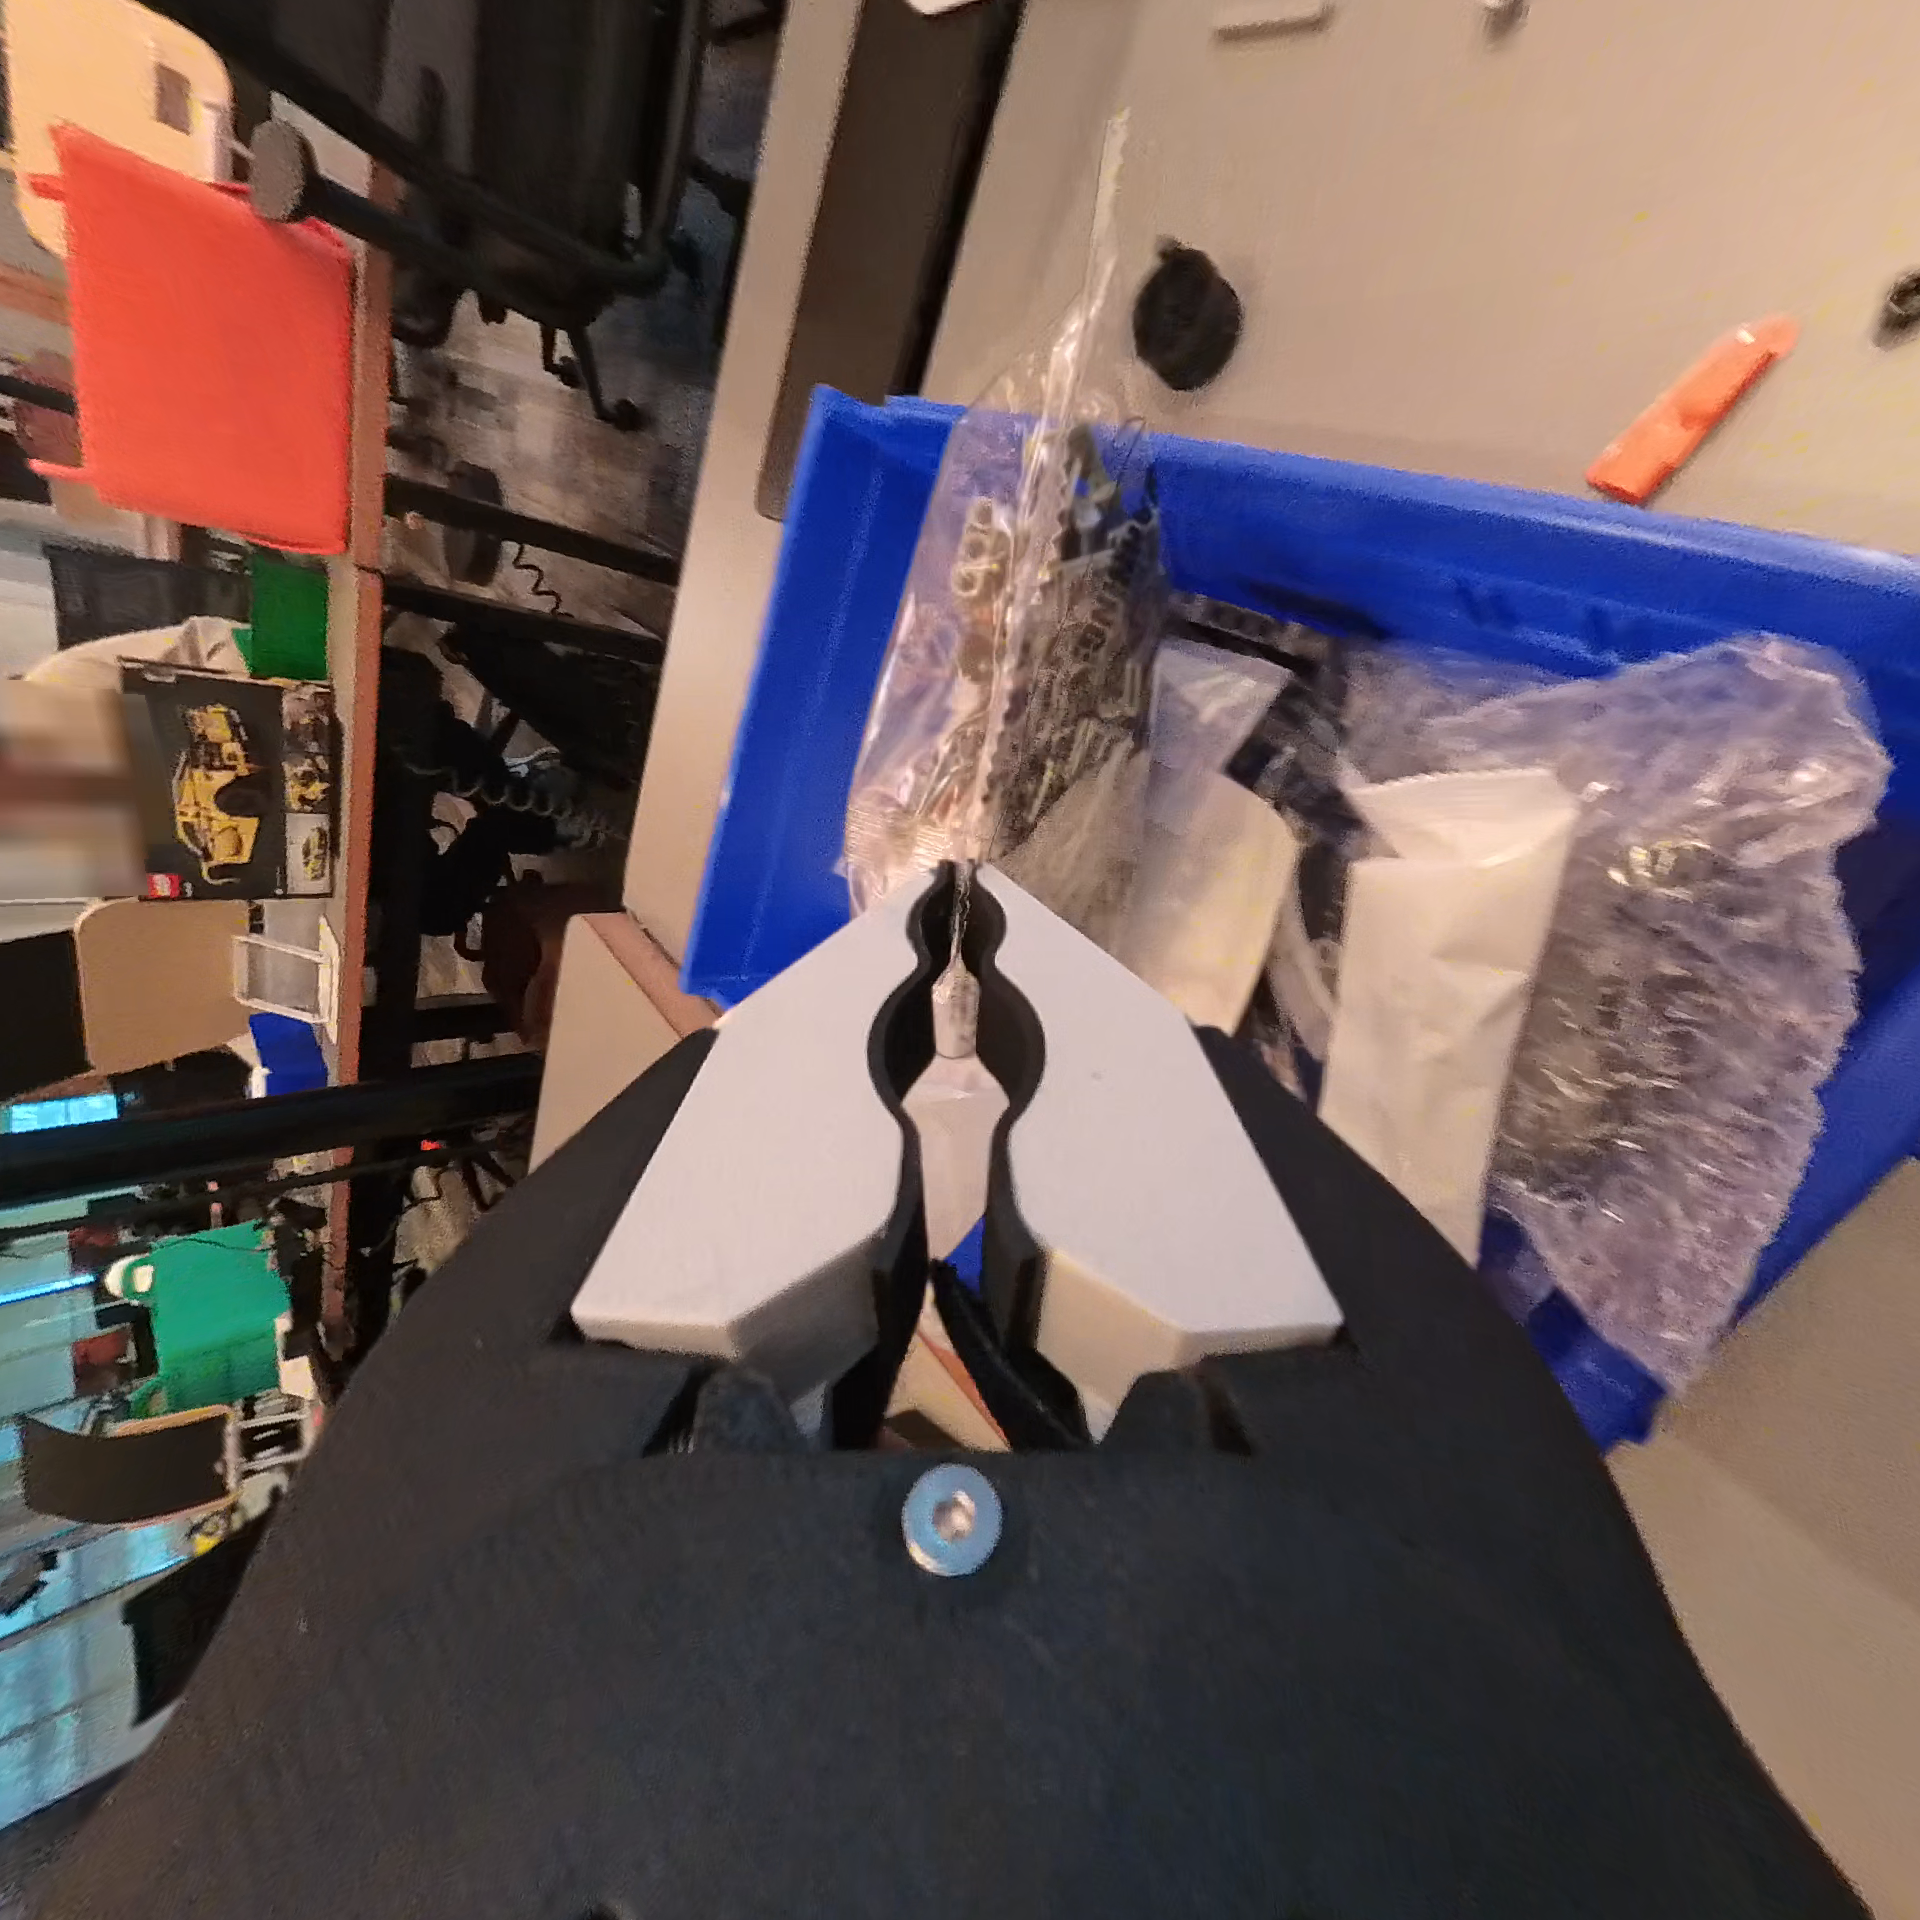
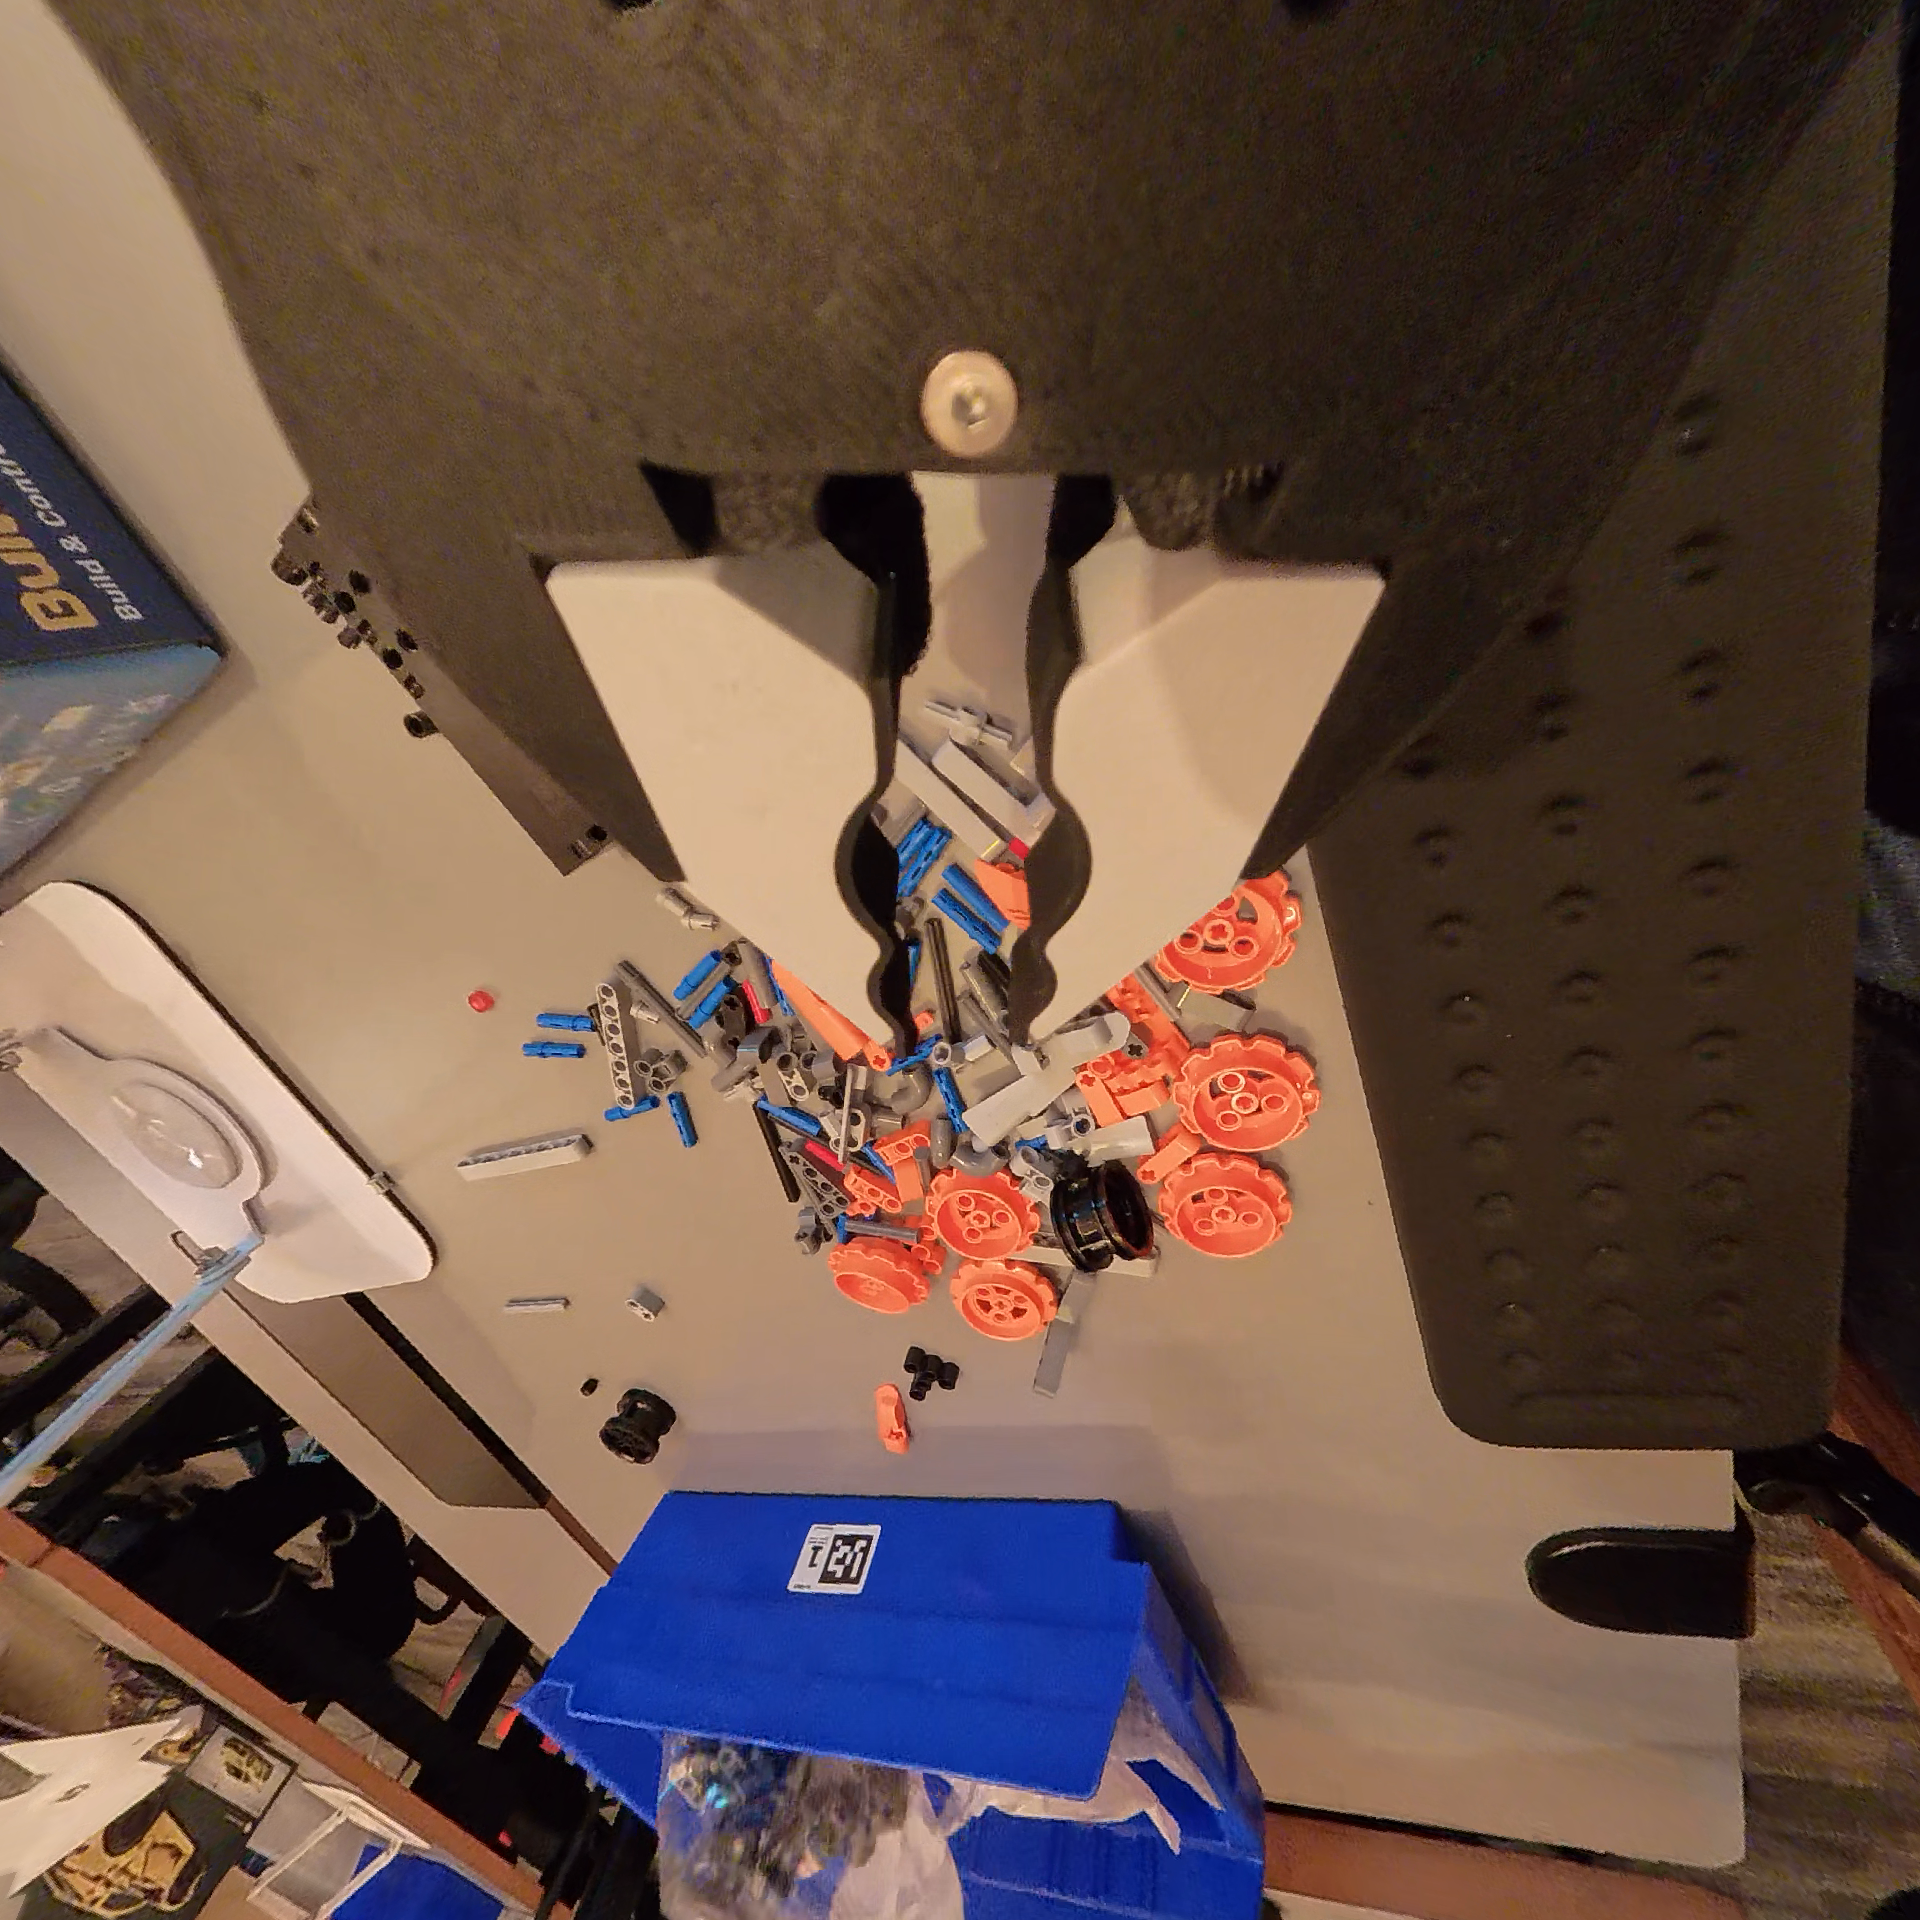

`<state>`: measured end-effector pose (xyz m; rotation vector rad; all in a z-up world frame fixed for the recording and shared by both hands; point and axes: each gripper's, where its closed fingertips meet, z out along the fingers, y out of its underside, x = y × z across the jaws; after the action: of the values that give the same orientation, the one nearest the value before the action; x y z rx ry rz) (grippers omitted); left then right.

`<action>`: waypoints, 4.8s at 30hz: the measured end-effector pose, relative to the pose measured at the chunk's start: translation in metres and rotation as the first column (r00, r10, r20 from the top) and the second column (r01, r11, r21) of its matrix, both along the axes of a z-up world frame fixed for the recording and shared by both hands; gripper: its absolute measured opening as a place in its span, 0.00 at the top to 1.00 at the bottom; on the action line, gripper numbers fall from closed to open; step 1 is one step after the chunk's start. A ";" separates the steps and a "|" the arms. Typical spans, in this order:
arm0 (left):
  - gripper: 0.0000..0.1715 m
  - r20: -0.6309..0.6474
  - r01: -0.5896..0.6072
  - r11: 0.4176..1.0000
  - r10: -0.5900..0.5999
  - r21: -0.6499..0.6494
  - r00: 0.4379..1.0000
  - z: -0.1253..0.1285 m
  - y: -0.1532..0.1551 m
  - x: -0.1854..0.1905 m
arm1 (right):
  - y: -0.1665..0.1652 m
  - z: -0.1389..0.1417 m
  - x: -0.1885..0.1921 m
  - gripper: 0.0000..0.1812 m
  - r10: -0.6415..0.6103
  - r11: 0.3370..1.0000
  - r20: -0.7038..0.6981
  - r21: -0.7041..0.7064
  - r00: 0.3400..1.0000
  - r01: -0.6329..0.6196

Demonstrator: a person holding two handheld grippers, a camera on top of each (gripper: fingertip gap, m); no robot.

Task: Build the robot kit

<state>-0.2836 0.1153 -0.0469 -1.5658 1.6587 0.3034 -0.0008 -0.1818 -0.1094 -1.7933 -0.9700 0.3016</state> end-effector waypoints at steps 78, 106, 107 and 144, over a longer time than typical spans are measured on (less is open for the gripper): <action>0.75 0.691 0.420 0.907 -0.284 -0.032 0.665 0.054 -0.185 0.181 | 0.066 0.140 -0.014 1.00 0.274 0.962 -0.800 0.221 0.534 -0.163; 1.00 0.600 0.443 0.881 -0.266 -0.167 0.754 0.124 -0.174 0.214 | 0.076 0.123 -0.020 0.42 0.199 0.939 -0.887 0.051 0.417 -0.340; 1.00 0.616 0.440 0.878 -0.244 -0.188 0.749 0.128 -0.171 0.216 | 0.074 0.120 -0.028 0.39 0.212 0.938 -0.861 0.047 0.462 -0.343; 1.00 0.605 0.465 0.628 0.010 -0.623 0.796 0.127 -0.191 0.297 | 0.080 0.139 0.020 1.00 0.145 0.949 -0.696 0.299 0.704 0.099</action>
<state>0.0134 -0.0759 0.0804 -1.7124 1.5291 -1.0652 0.0191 -0.1016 0.0298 -1.1917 -0.4354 0.7536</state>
